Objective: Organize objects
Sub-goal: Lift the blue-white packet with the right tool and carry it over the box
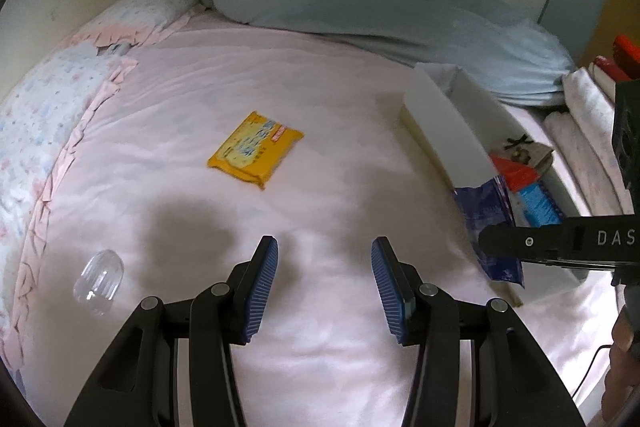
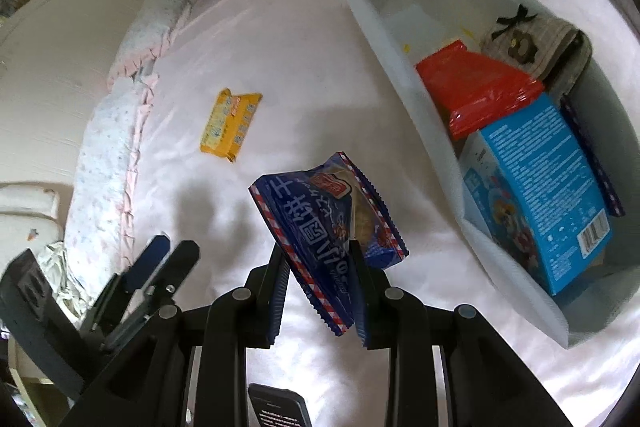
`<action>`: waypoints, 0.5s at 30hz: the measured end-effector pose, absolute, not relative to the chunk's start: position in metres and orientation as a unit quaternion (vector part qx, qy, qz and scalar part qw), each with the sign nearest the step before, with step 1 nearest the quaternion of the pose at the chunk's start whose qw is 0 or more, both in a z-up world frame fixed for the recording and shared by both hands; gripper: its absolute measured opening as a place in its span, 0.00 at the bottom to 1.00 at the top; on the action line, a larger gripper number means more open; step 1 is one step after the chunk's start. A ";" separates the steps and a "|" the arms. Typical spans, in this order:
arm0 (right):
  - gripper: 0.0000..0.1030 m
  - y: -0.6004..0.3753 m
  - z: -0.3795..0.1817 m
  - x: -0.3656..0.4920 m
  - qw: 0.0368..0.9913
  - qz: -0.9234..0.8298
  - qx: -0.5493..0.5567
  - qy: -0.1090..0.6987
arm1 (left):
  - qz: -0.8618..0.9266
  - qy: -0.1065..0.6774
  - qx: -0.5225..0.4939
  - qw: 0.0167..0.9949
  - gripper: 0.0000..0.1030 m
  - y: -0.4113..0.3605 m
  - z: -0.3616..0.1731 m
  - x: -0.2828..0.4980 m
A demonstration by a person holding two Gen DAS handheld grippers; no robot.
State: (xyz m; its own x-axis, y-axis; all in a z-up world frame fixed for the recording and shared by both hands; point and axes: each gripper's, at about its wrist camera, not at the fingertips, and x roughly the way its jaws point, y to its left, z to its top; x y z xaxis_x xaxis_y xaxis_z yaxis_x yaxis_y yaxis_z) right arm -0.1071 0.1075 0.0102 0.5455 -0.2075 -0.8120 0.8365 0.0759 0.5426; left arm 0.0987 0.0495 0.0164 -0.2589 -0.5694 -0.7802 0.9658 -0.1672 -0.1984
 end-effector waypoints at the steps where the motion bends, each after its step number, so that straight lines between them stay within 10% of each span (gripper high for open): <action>1: 0.26 0.108 0.012 -0.109 0.678 -0.386 0.562 0.276 | -0.714 0.352 0.277 0.538 0.46 0.050 0.017 0.097; 15: 0.26 0.115 0.047 -0.152 0.695 -0.399 0.559 0.212 | -0.757 0.317 0.253 0.512 0.46 0.062 0.033 0.048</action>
